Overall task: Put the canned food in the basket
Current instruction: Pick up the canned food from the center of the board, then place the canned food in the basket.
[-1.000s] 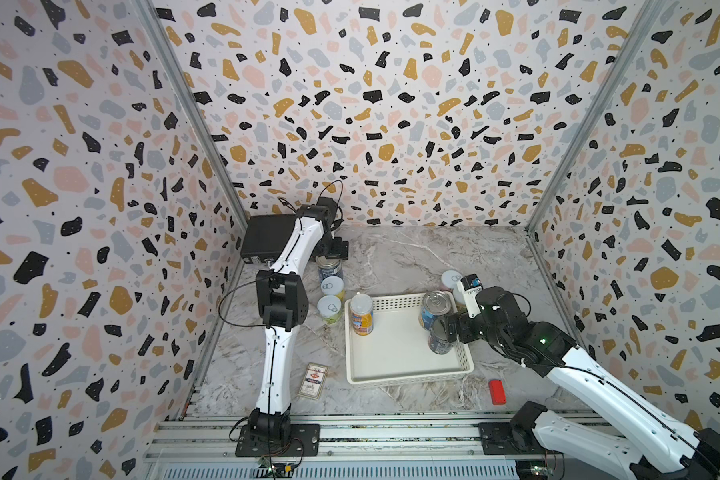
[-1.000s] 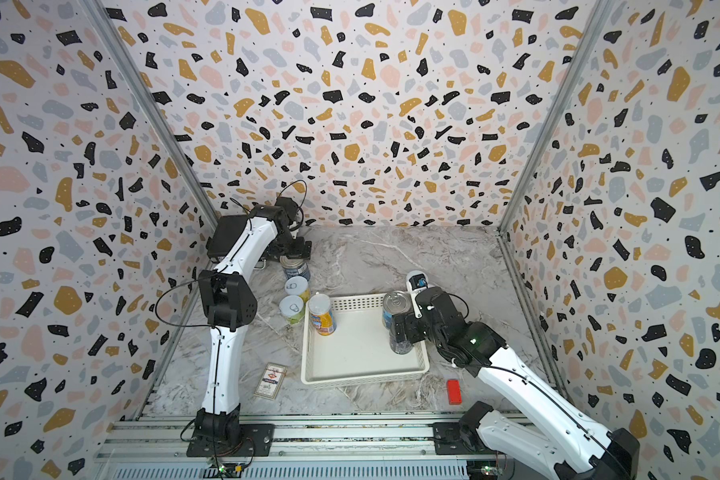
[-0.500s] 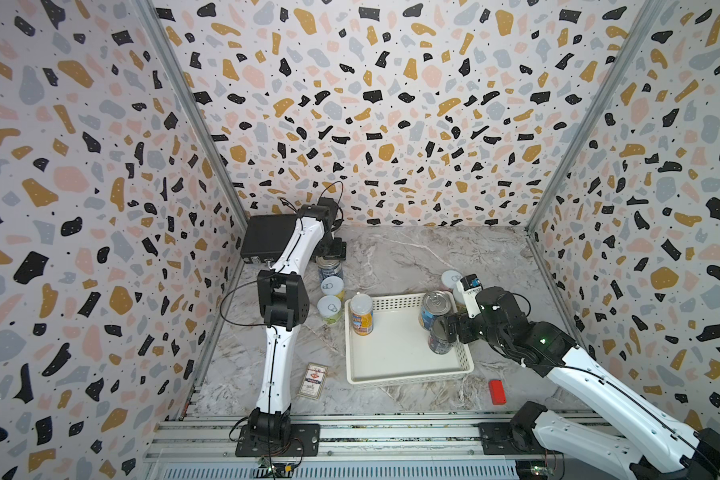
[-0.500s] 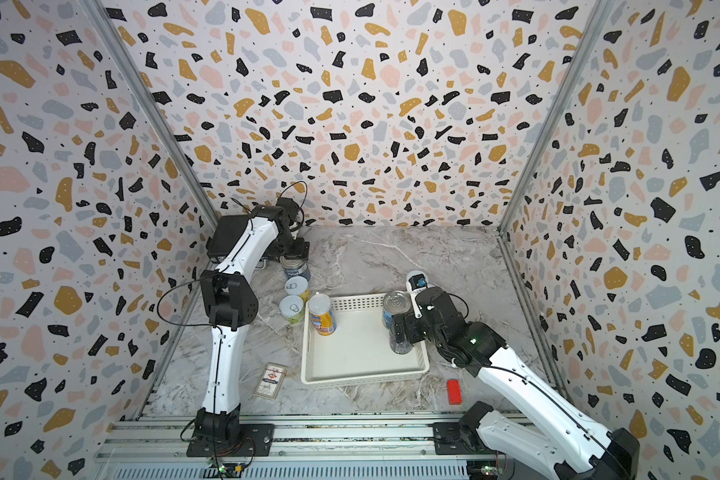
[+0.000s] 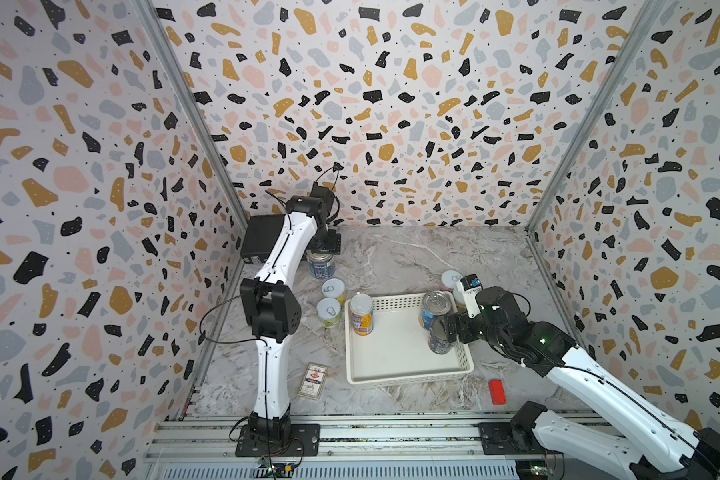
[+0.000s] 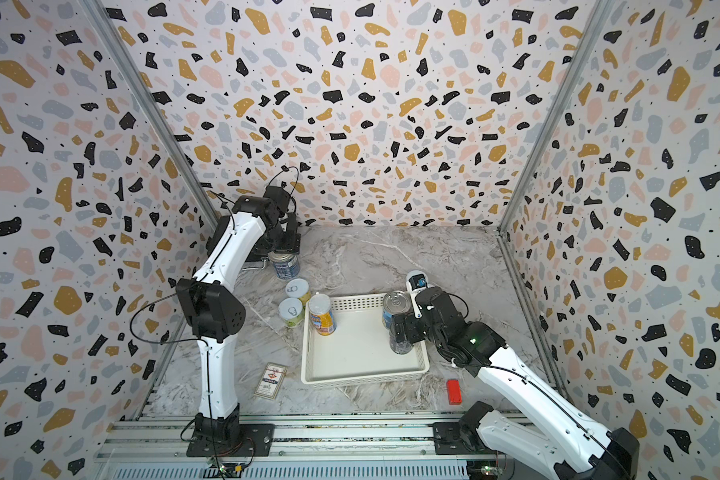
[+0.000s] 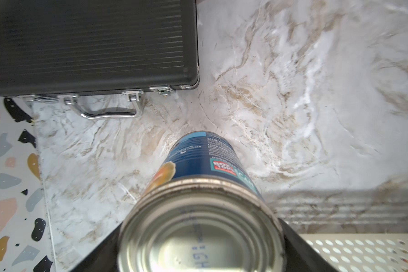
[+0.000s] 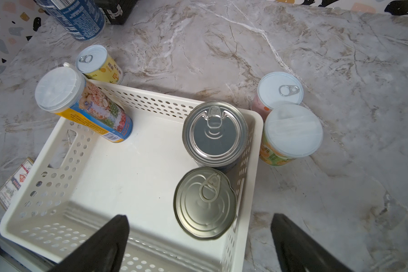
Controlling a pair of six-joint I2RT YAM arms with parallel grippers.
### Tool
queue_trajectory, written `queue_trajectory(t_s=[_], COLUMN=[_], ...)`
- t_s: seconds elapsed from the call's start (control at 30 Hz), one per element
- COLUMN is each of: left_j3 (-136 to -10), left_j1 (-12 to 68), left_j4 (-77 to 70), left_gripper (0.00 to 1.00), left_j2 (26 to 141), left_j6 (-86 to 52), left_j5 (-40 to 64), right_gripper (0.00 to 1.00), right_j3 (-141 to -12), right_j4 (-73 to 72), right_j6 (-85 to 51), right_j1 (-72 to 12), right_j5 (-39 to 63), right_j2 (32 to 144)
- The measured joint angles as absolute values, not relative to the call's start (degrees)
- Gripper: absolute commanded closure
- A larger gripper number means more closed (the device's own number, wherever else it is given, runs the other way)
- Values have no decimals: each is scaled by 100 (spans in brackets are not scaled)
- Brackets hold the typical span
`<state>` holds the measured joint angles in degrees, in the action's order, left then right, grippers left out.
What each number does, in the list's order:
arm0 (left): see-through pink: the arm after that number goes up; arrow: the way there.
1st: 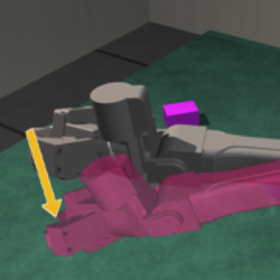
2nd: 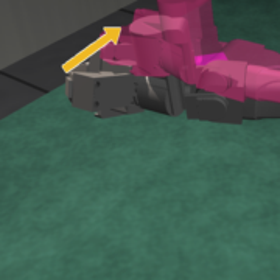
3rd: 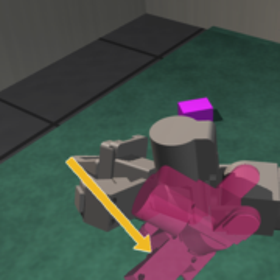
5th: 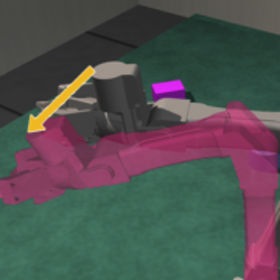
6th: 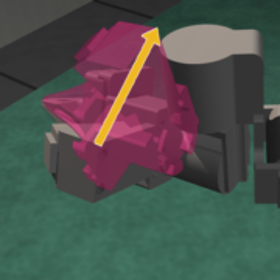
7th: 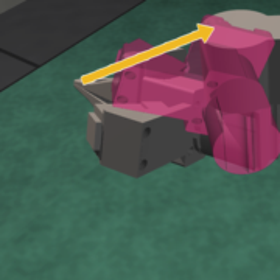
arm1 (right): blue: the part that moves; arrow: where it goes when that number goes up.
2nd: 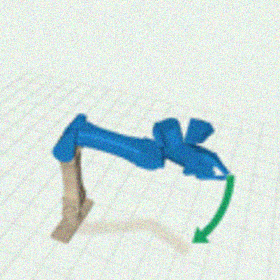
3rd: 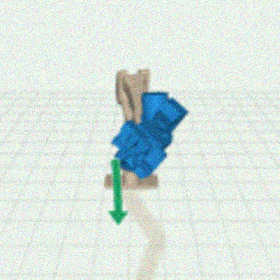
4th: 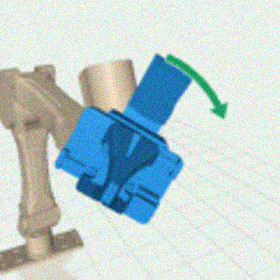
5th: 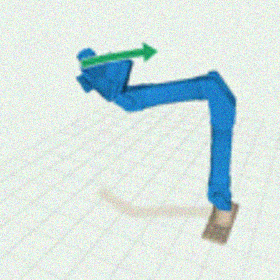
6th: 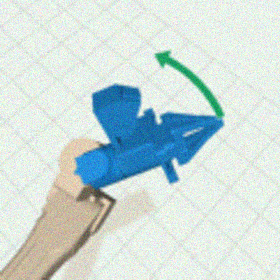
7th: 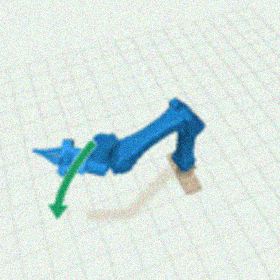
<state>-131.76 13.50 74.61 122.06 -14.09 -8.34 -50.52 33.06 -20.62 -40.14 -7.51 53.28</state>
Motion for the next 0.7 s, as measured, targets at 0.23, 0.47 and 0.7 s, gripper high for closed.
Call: queue_trajectory(t_s=[0.23, 0.47, 0.7], left_j3=[-12551, -11771, -10567], left_j1=[1485, 1887, 2515], left_j4=[7450, 7395, 6971], left_gripper=[41, 41, 43], left_j2=[10982, 9977, 8921], left_j6=[-1525, -1627, -1649], left_j5=[-794, -836, -727], right_gripper=[0, 0, 0], right_j3=[-5052, -5052, -5052], right_j4=[3306, 3306, 3306], right_j6=[-2062, -2062, -2062], right_j1=[-4014, -4014, -4014], right_j5=[-753, -753, -779], right_j2=[5328, 5328, 5328])
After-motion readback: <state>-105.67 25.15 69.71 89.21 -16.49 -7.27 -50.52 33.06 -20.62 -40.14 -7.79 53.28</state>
